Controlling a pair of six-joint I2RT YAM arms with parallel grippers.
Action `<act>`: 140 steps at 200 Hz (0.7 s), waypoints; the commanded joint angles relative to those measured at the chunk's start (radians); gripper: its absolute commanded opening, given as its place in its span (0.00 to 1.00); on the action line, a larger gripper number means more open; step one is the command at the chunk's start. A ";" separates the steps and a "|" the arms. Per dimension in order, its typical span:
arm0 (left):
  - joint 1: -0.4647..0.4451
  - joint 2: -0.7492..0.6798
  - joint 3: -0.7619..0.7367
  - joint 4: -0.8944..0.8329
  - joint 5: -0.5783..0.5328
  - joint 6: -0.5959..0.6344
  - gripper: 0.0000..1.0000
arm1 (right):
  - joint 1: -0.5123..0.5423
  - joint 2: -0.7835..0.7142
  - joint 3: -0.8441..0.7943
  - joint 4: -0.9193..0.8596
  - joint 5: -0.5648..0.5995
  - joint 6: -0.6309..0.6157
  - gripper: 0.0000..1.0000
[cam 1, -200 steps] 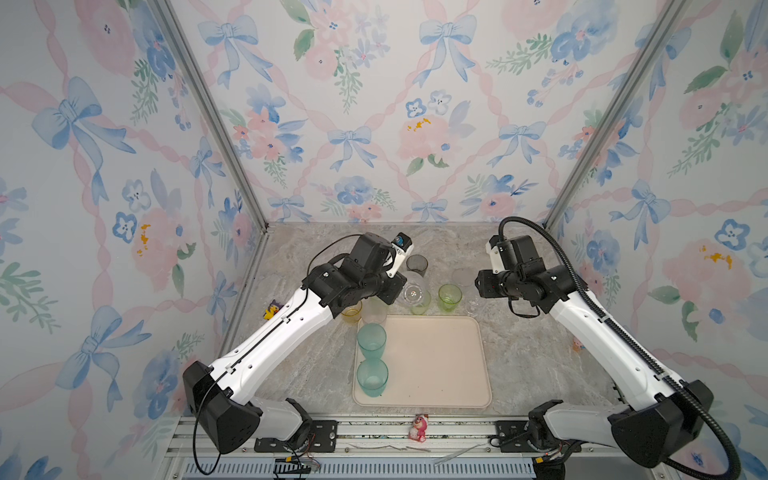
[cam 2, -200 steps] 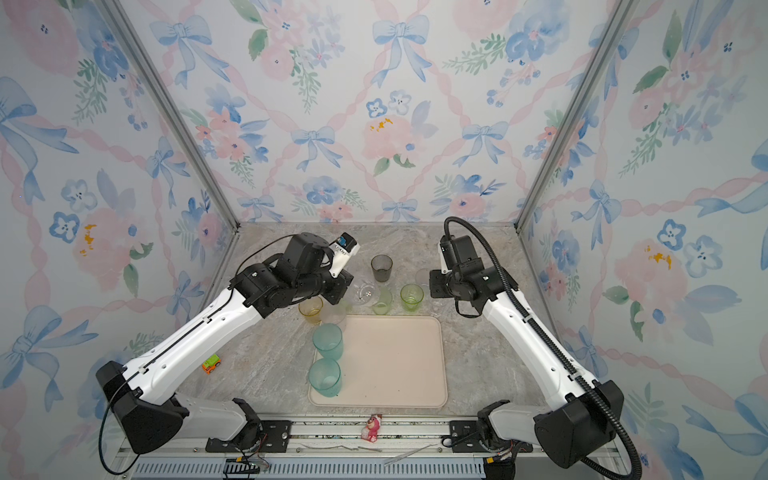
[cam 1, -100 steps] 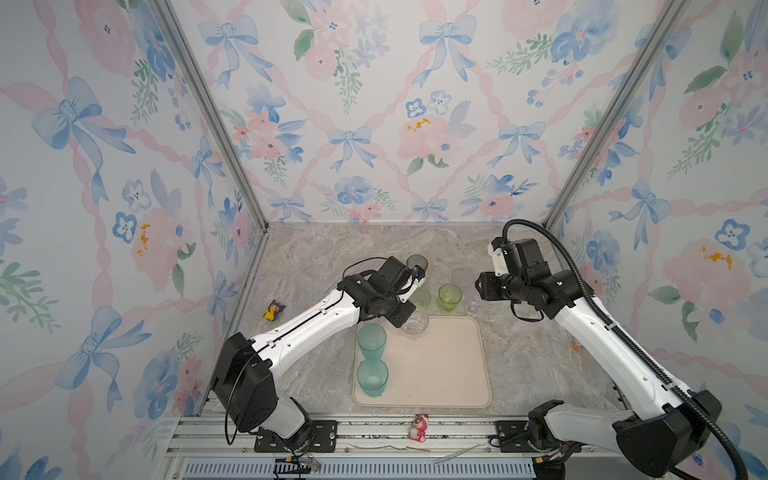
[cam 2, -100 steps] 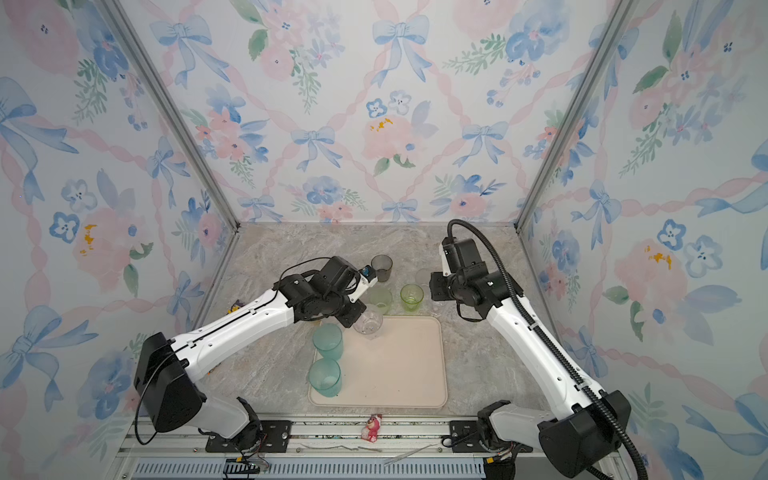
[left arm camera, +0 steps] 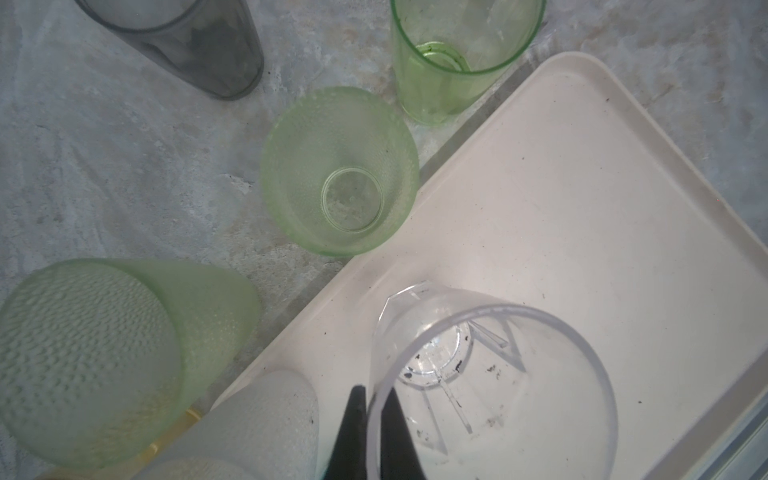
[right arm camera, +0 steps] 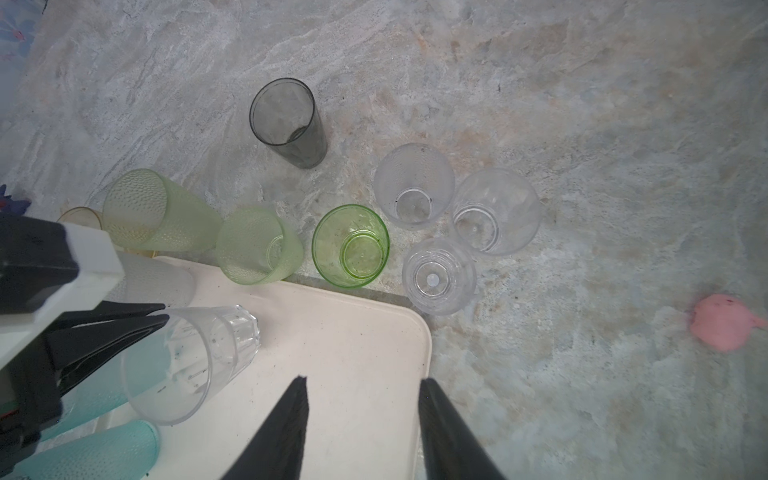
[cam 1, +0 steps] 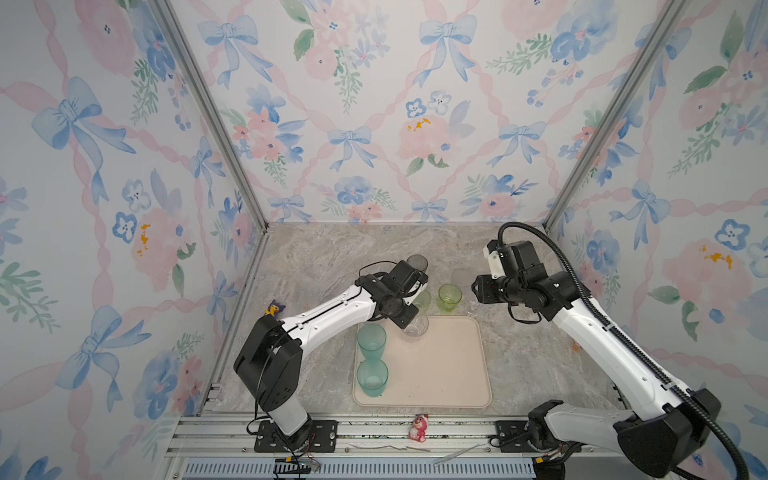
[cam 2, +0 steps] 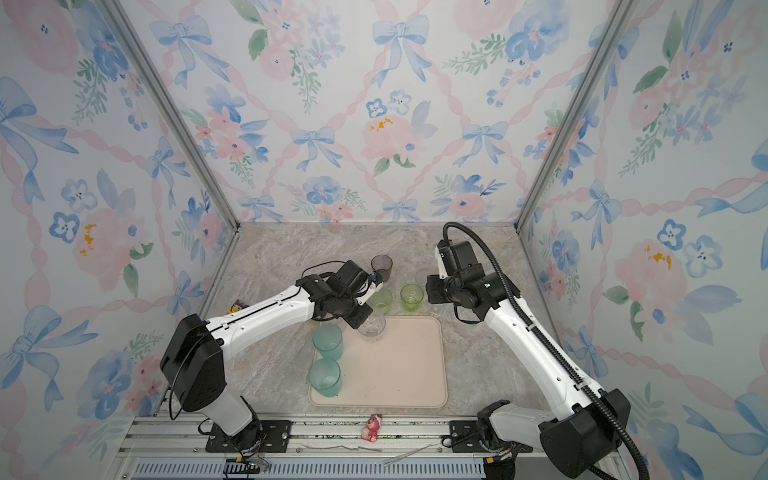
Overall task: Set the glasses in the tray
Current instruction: 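Lower the clear faceted cup onto the tray and open the left gripper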
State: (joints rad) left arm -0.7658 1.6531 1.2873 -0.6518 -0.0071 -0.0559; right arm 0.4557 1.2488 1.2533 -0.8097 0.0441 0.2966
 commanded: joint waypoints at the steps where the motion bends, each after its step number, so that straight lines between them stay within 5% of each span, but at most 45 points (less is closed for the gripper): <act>1: 0.022 0.010 -0.012 0.038 0.000 -0.020 0.00 | 0.017 0.014 -0.004 -0.002 -0.010 0.006 0.47; 140: 0.060 0.050 -0.025 0.050 -0.002 -0.013 0.00 | 0.043 0.077 0.008 0.018 -0.020 0.008 0.47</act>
State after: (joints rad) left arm -0.7189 1.6974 1.2640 -0.6220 -0.0071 -0.0563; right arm 0.4873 1.3159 1.2533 -0.8051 0.0338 0.2966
